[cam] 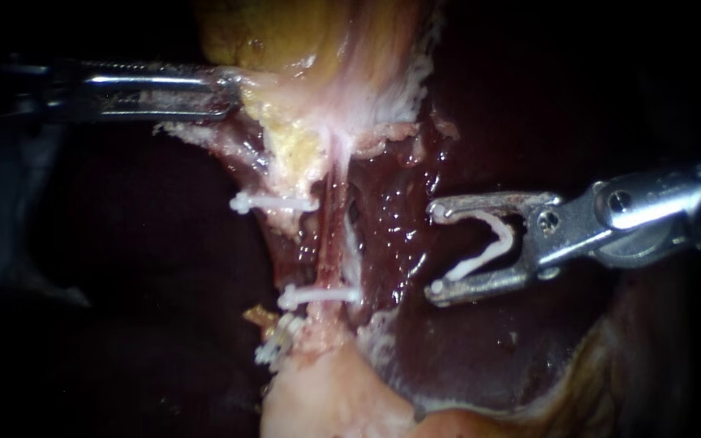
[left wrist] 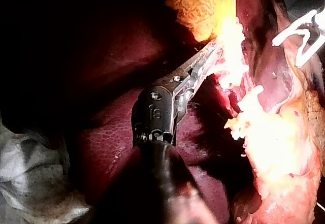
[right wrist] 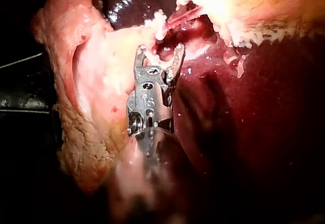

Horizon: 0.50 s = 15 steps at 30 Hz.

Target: Clipping second clip right tube

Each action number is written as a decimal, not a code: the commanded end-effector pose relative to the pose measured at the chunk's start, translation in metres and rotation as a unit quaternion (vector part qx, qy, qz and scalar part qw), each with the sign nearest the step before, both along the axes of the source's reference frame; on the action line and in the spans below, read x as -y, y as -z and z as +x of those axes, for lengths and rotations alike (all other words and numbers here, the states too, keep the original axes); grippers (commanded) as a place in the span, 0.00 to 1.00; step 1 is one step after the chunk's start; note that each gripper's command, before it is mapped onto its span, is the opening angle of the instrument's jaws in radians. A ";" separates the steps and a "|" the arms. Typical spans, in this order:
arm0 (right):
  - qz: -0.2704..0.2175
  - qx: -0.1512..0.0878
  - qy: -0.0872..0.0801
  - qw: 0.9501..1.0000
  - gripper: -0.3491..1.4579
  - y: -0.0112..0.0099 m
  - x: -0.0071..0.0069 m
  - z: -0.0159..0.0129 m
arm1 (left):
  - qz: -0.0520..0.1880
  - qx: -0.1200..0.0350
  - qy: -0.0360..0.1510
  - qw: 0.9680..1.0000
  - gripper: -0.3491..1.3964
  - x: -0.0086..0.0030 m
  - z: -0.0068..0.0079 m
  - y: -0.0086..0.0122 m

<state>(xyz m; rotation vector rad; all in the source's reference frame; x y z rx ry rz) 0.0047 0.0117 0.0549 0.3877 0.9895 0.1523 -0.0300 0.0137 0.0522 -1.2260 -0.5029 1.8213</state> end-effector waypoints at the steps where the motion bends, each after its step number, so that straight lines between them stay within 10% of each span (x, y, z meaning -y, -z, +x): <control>1: 0.000 0.000 0.000 1.000 0.47 0.0000 0.0000 0.0000 | 0.001 0.001 0.000 1.000 0.00 -0.0001 0.0002 0.0003; 15: 0.002 -0.002 0.003 1.000 0.47 0.0000 0.0000 0.0000 | -0.020 0.015 0.008 1.000 0.00 -0.0021 0.0037 0.0099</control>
